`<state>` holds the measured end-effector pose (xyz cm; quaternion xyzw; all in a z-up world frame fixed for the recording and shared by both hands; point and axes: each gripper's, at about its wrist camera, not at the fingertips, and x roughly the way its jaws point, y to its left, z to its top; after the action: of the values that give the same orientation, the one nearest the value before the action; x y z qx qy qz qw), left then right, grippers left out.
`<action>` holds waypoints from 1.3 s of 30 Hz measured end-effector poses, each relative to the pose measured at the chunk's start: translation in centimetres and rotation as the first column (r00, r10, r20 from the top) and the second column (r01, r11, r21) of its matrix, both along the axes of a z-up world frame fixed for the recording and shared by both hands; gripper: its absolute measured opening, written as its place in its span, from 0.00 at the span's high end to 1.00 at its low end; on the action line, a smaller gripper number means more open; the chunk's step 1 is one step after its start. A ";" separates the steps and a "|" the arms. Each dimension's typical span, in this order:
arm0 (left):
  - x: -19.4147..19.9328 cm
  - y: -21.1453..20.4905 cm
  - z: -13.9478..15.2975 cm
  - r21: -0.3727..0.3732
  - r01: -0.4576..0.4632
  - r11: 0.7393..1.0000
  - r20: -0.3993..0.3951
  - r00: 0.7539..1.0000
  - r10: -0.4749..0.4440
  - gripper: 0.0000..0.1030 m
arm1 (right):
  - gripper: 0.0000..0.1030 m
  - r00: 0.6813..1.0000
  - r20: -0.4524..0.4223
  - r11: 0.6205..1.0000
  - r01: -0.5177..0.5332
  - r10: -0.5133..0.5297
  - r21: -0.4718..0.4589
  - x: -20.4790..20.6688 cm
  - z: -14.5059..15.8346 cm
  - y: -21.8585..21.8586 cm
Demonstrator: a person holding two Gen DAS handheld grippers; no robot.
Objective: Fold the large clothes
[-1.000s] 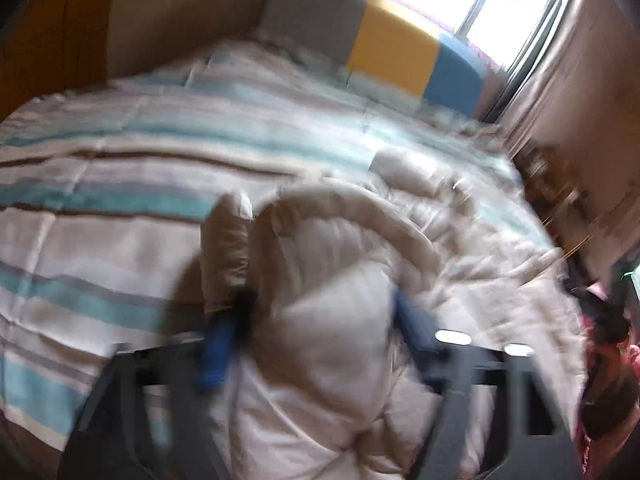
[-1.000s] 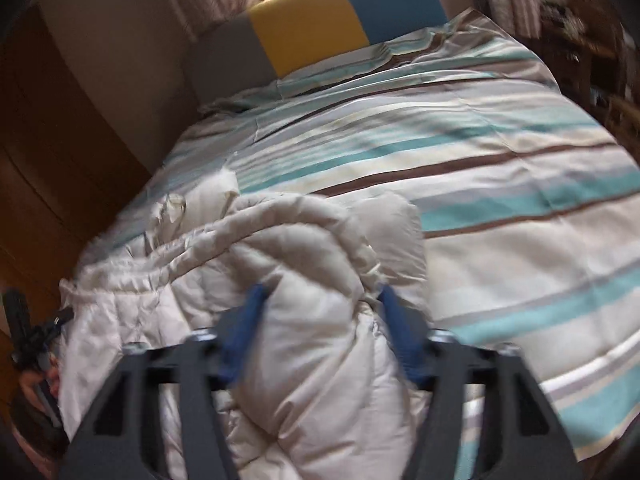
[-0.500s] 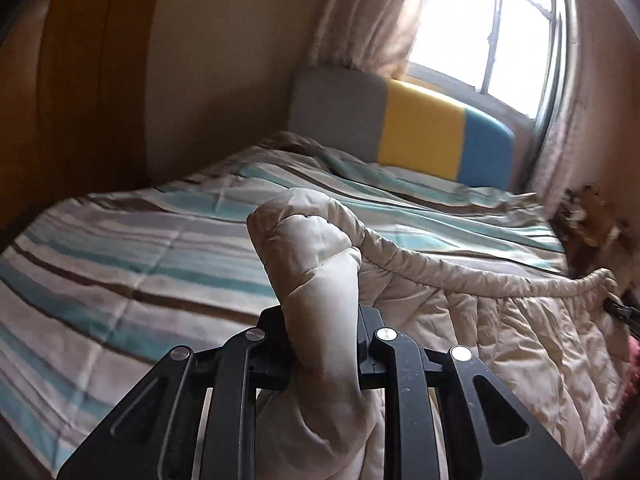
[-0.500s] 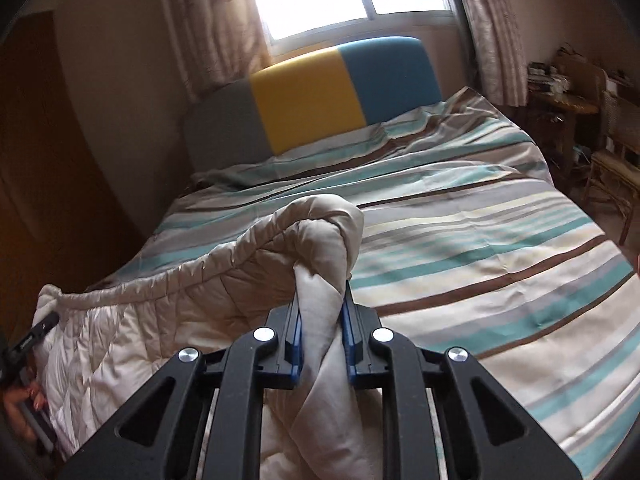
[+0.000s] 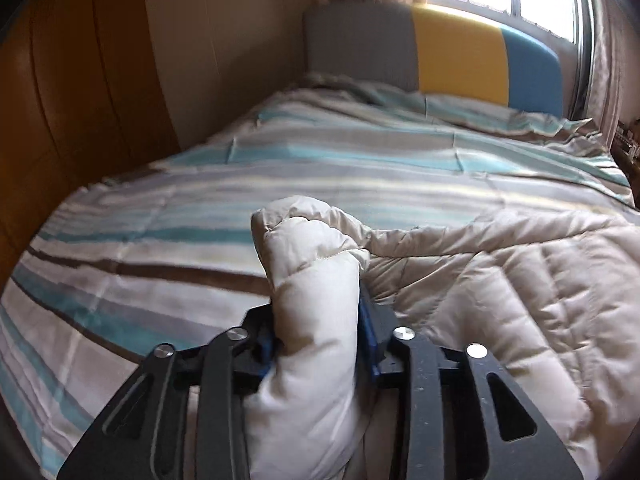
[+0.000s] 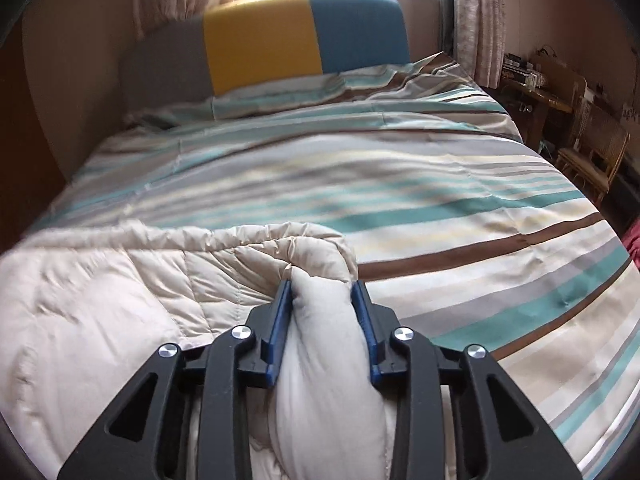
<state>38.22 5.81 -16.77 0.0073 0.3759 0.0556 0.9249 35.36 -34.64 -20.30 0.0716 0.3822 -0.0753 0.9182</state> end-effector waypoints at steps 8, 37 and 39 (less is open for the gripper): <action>1.5 0.1 -1.9 -0.018 -0.017 1.000 -0.065 0.998 0.015 0.51 | 0.64 0.998 -0.057 0.999 -0.002 0.000 -0.049 1.4 -2.1 0.7; 0.3 -10.9 0.4 -0.040 0.010 0.999 0.053 0.999 -0.007 0.05 | 0.61 0.998 -0.056 0.999 0.010 -0.012 -0.041 1.1 -2.0 0.8; 0.2 -11.1 -0.2 -0.042 0.010 0.999 0.055 0.998 -0.008 0.03 | 0.61 0.998 -0.057 0.999 0.012 -0.014 -0.045 1.1 -2.0 0.9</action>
<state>38.45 -5.26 -16.96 -0.0120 0.3514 0.0438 0.9351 36.44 -33.73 -22.25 0.0516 0.4061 -0.0918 0.9077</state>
